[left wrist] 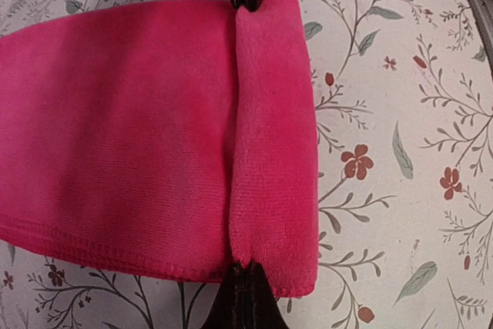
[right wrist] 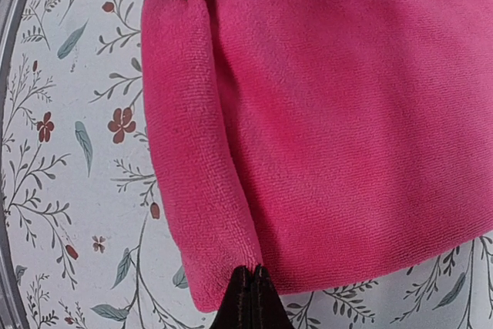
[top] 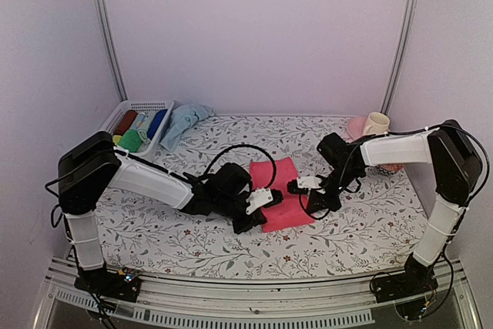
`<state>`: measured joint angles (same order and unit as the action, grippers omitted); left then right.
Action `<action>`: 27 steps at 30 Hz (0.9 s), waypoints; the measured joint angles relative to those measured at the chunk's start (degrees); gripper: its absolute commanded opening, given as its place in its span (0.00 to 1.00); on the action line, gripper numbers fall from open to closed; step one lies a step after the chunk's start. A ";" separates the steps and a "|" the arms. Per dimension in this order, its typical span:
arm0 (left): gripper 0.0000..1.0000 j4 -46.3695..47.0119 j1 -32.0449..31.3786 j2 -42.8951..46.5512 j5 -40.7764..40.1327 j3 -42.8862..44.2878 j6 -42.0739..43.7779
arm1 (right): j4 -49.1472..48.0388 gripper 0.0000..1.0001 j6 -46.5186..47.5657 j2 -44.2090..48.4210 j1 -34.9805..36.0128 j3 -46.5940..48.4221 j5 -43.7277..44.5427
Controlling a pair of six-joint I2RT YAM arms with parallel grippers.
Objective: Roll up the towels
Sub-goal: Roll the towel at the center of the board.
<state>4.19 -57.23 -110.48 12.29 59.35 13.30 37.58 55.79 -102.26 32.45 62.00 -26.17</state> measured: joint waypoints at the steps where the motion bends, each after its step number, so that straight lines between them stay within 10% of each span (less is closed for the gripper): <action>1: 0.00 -0.26 0.02 -0.24 -0.02 0.17 0.00 | -0.11 0.03 -0.15 -0.17 0.00 0.11 0.13; 18: 0.00 -1.64 0.26 -3.13 -1.44 2.58 0.11 | -3.43 0.14 -2.82 -2.16 -0.02 0.48 2.40; 27: 0.32 -1.92 0.35 -2.67 -3.23 2.51 0.09 | -3.65 0.14 -3.08 -2.16 -0.11 0.48 2.58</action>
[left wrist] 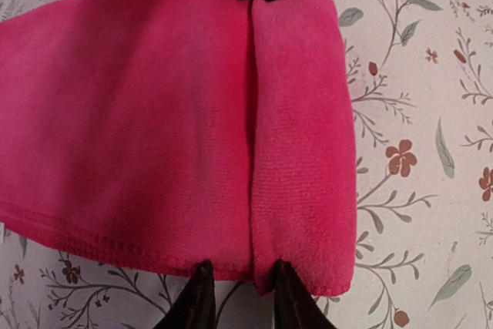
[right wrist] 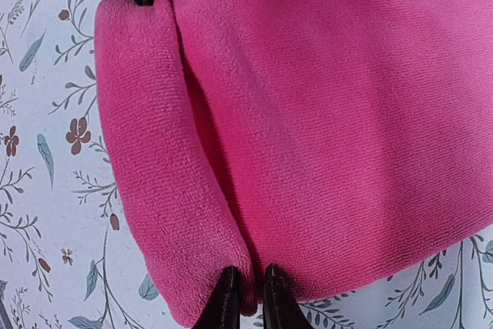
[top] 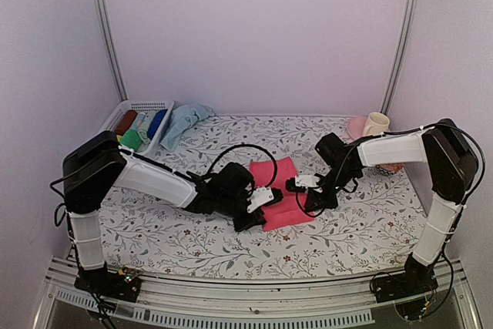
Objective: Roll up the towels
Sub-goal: Roll the towel at the center of the board.
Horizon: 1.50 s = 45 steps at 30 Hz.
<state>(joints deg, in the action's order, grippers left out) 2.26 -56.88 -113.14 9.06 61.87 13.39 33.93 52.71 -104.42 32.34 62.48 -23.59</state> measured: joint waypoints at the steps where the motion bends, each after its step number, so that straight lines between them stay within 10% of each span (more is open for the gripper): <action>1: 0.34 0.00 0.02 0.57 -0.57 -0.50 0.00 | -0.02 0.14 0.00 0.00 0.00 0.00 -0.02; 14: 0.40 9.90 -3.50 11.41 -8.83 -12.85 6.58 | -0.02 0.14 -0.13 0.00 -0.07 0.00 -0.07; 33: 0.56 20.26 -13.60 1.62 -25.51 -10.60 23.63 | 0.09 0.13 -0.46 0.00 -0.11 0.00 -0.48; 45: 0.13 24.85 -15.19 -2.29 -32.30 -9.92 25.77 | 0.15 0.13 -0.44 0.00 -0.13 0.00 -0.68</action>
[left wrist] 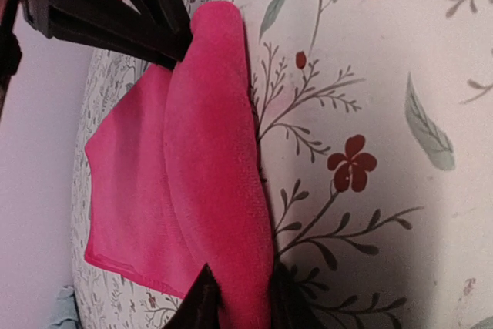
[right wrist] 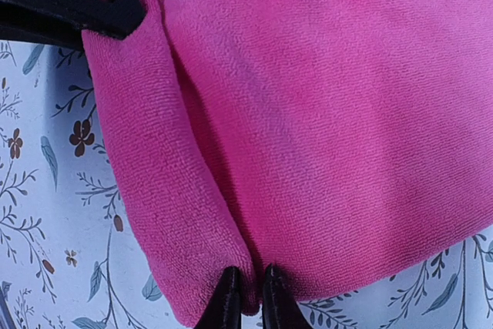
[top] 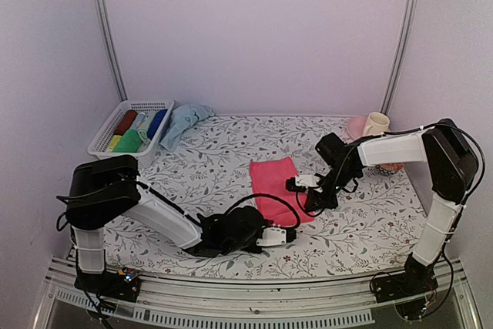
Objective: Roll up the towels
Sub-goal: Roll the towel at the center of the board.
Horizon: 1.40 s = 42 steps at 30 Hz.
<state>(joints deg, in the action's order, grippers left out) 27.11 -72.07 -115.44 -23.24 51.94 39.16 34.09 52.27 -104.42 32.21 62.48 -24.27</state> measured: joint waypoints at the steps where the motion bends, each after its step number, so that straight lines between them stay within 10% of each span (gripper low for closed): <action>1: 0.10 -0.09 -0.15 -0.13 -0.11 0.00 0.13 | 0.02 0.14 0.00 0.00 0.02 0.00 -0.07; 20: 0.05 -5.88 3.26 3.50 8.35 -0.02 -9.46 | -10.60 0.61 7.32 19.85 0.00 -15.21 0.02; 42: 0.10 -12.09 10.36 5.66 27.26 1.46 -19.43 | -37.77 0.63 14.60 23.43 11.21 -30.38 7.52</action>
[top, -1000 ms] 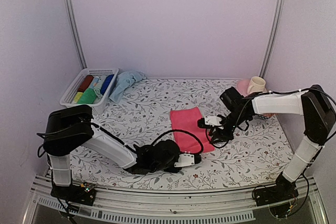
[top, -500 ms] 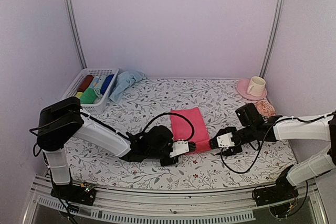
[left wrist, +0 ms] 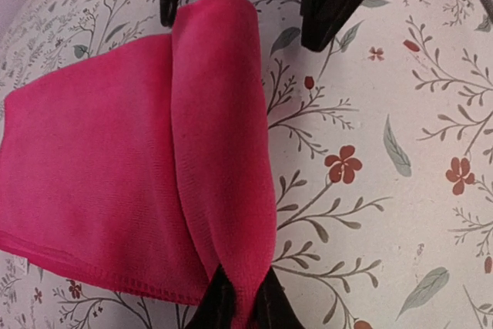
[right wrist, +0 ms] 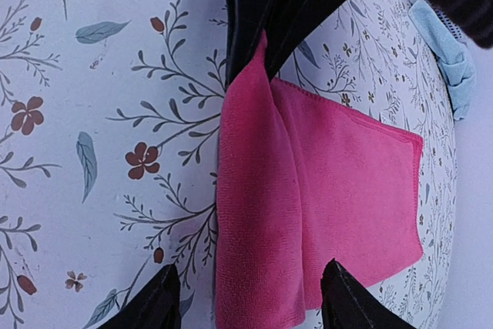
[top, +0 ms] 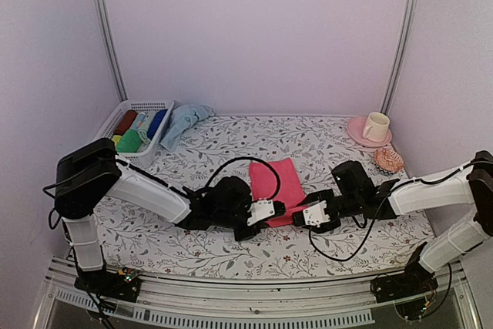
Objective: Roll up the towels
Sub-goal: Roll the towel at the center of the board.
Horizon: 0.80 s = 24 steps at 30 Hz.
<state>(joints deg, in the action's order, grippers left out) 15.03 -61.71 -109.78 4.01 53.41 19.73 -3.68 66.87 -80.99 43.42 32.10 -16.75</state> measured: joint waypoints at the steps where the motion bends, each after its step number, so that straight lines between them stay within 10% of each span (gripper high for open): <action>1: 0.10 -0.02 0.11 0.00 0.31 0.02 -0.13 | -0.72 0.63 -0.13 -0.50 0.37 -0.11 0.52; 24: 0.14 -2.27 1.05 -0.11 3.82 0.55 -1.29 | -4.28 0.06 -4.09 -7.98 4.22 1.44 8.31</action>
<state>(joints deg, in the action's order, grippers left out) 12.75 -60.66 -109.89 7.84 53.95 18.44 -7.97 62.78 -88.97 47.64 33.54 -8.45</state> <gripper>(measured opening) 0.139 0.091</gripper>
